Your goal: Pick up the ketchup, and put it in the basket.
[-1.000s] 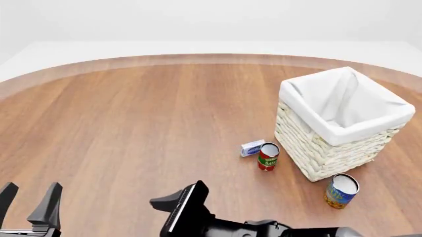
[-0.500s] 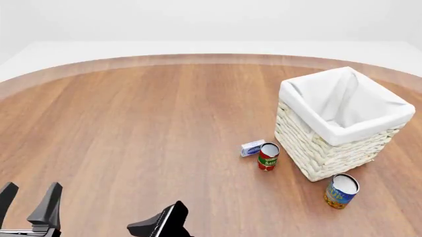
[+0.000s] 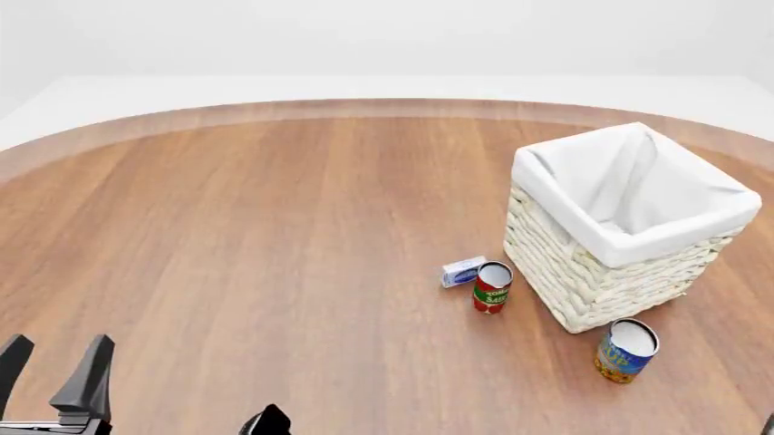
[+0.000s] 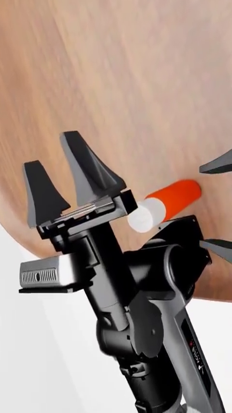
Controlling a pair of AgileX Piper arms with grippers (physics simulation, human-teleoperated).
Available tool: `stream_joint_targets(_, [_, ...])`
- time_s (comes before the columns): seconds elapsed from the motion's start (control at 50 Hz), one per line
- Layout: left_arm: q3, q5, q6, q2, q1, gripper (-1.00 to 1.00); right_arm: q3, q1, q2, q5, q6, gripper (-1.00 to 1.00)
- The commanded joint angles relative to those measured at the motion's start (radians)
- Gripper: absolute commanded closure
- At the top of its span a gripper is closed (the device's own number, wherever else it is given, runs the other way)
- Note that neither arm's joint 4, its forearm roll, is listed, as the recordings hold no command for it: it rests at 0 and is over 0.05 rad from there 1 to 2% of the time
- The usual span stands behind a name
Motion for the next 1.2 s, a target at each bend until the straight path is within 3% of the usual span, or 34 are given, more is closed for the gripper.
stream_joint_targets(0.02, [0.0,0.0,0.0,0.0,0.0,-1.0,-0.053,0.016,0.034,0.035,0.004,-1.0])
stream_joint_targets(0.5, [0.0,0.0,0.0,0.0,0.0,-1.0,-0.12,0.008,0.089,0.065,0.004,-1.0])
stream_joint_targets(1.2, [0.0,0.0,0.0,0.0,0.0,-1.0,-0.297,-0.011,0.203,0.182,-0.022,-1.0])
